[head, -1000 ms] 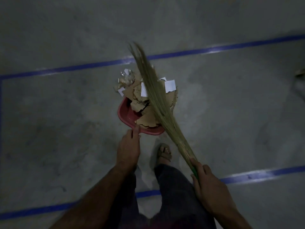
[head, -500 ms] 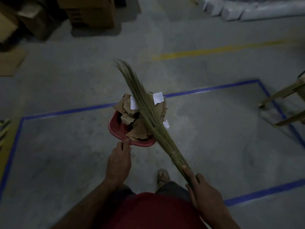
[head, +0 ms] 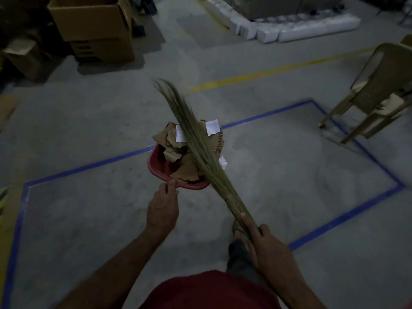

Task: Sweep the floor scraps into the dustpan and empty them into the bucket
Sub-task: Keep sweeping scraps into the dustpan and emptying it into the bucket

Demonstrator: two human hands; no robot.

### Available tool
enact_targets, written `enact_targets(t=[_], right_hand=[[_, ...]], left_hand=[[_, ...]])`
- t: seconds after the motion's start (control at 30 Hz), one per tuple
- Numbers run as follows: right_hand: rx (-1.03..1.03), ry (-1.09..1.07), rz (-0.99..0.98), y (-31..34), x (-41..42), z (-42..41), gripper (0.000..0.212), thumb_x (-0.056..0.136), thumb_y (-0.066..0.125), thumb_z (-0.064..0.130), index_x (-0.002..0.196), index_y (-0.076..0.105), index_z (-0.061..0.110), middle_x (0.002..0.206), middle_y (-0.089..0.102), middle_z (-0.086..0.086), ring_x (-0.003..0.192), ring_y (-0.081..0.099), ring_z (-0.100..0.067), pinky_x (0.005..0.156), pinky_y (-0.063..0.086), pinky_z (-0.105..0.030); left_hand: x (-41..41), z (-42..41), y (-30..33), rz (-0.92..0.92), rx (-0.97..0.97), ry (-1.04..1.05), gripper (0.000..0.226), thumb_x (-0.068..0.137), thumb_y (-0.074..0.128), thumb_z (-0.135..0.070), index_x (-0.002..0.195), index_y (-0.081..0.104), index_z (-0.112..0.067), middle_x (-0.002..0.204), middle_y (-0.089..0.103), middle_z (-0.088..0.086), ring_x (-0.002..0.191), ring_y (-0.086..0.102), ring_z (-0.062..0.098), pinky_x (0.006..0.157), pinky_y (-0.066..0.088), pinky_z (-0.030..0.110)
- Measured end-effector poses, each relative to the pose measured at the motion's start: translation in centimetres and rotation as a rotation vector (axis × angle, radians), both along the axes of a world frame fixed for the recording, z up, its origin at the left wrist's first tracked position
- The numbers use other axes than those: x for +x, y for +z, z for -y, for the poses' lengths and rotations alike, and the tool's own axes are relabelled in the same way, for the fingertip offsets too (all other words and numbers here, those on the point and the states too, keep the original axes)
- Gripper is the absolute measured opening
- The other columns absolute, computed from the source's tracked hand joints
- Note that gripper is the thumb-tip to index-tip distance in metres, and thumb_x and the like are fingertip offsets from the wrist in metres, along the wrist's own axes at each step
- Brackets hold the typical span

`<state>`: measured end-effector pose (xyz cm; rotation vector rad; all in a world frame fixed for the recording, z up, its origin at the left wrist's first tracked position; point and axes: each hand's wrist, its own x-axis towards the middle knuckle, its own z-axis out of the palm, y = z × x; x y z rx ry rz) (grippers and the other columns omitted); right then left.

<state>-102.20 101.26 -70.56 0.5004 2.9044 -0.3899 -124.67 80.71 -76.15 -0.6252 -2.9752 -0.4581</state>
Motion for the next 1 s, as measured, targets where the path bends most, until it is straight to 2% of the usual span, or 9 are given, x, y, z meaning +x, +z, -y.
enact_targets(t=[0.07, 0.1, 0.13, 0.2, 0.37, 0.6, 0.8, 0.93, 1.0], right_hand=[[0.066, -0.019, -0.032, 0.5, 2.1, 2.7, 0.091, 0.073, 0.085, 0.037, 0.151, 0.038, 0.033, 0.085, 0.052, 0.004, 0.042, 0.016, -0.008, 0.032, -0.002, -0.020], [0.054, -0.038, -0.020, 1.0, 3.1, 3.9, 0.091, 0.075, 0.083, 0.037, 0.152, 0.034, 0.034, 0.083, 0.051, 0.004, 0.042, 0.014, -0.009, 0.033, -0.001, -0.018], [0.026, -0.062, 0.005, 1.3, 4.3, 4.9, 0.091, 0.081, 0.076, 0.038, 0.155, 0.022, 0.039, 0.086, 0.052, 0.003, 0.042, 0.017, -0.008, 0.036, 0.005, -0.014], [0.007, -0.109, 0.002, 1.8, 6.9, 6.5, 0.087, 0.093, 0.060, 0.039, 0.153, -0.002, 0.047, 0.096, 0.053, 0.001, 0.047, 0.031, -0.009, 0.039, 0.026, -0.022], [-0.027, -0.149, -0.077, 3.6, 13.4, 9.4, 0.083, 0.098, 0.055, 0.033, 0.151, -0.007, 0.049, 0.101, 0.050, -0.001, 0.052, 0.039, -0.010, 0.045, 0.041, -0.031], [0.004, -0.119, -0.093, 3.5, 25.1, 12.8, 0.078, 0.101, 0.050, 0.032, 0.156, -0.003, 0.044, 0.099, 0.046, -0.002, 0.055, 0.041, -0.015, 0.047, 0.044, -0.033], [0.043, -0.152, -0.078, 2.8, 37.5, 18.3, 0.076, 0.097, 0.057, 0.032, 0.158, 0.012, 0.036, 0.096, 0.050, -0.004, 0.053, 0.033, -0.014, 0.044, 0.033, -0.028], [0.029, -0.217, -0.041, 3.4, 44.4, 22.5, 0.078, 0.098, 0.053, 0.036, 0.156, 0.001, 0.040, 0.098, 0.051, -0.002, 0.053, 0.041, -0.015, 0.044, 0.042, -0.031], [0.029, -0.245, -0.055, 3.4, 47.2, 24.6, 0.080, 0.097, 0.055, 0.035, 0.155, 0.002, 0.040, 0.096, 0.050, -0.002, 0.053, 0.040, -0.015, 0.042, 0.040, -0.031]], left_hand=[[1.7, 1.6, 0.6, 0.001, 0.005, -0.034, 0.035, 0.098, 0.054, -0.019, 0.132, 0.050, -0.010, 0.096, 0.055, 0.014, 0.070, 0.057, 0.034, 0.053, 0.049, 0.039], [2.7, 2.3, 0.9, -0.001, 0.006, -0.053, 0.037, 0.097, 0.056, -0.019, 0.132, 0.050, -0.010, 0.097, 0.055, 0.014, 0.070, 0.057, 0.035, 0.053, 0.049, 0.039], [3.7, 2.8, 1.2, -0.002, 0.013, -0.069, 0.037, 0.097, 0.057, -0.019, 0.133, 0.050, -0.010, 0.097, 0.055, 0.015, 0.070, 0.057, 0.035, 0.053, 0.048, 0.040], [5.7, 3.9, 1.5, 0.001, 0.037, -0.093, 0.037, 0.098, 0.056, -0.019, 0.133, 0.050, -0.009, 0.097, 0.055, 0.015, 0.071, 0.057, 0.036, 0.054, 0.048, 0.040], [11.6, 6.4, 2.1, 0.012, 0.044, -0.111, 0.038, 0.100, 0.050, -0.021, 0.136, 0.047, -0.011, 0.100, 0.053, 0.016, 0.075, 0.057, 0.036, 0.058, 0.050, 0.042], [22.8, 10.6, 2.4, 0.005, 0.038, -0.111, 0.037, 0.102, 0.047, -0.021, 0.136, 0.046, -0.008, 0.100, 0.052, 0.019, 0.075, 0.056, 0.038, 0.058, 0.046, 0.043], [34.6, 14.9, 2.6, 0.074, 0.022, -0.130, 0.036, 0.103, 0.046, -0.023, 0.136, 0.046, -0.009, 0.104, 0.052, 0.019, 0.080, 0.056, 0.040, 0.062, 0.047, 0.046], [40.7, 17.7, 3.3, 0.086, 0.034, -0.212, 0.035, 0.102, 0.047, -0.022, 0.135, 0.046, -0.010, 0.103, 0.053, 0.017, 0.078, 0.057, 0.037, 0.061, 0.049, 0.044], [42.8, 19.1, 3.1, 0.096, 0.018, -0.251, 0.035, 0.102, 0.046, -0.022, 0.136, 0.046, -0.011, 0.103, 0.053, 0.016, 0.079, 0.057, 0.035, 0.061, 0.050, 0.044]])
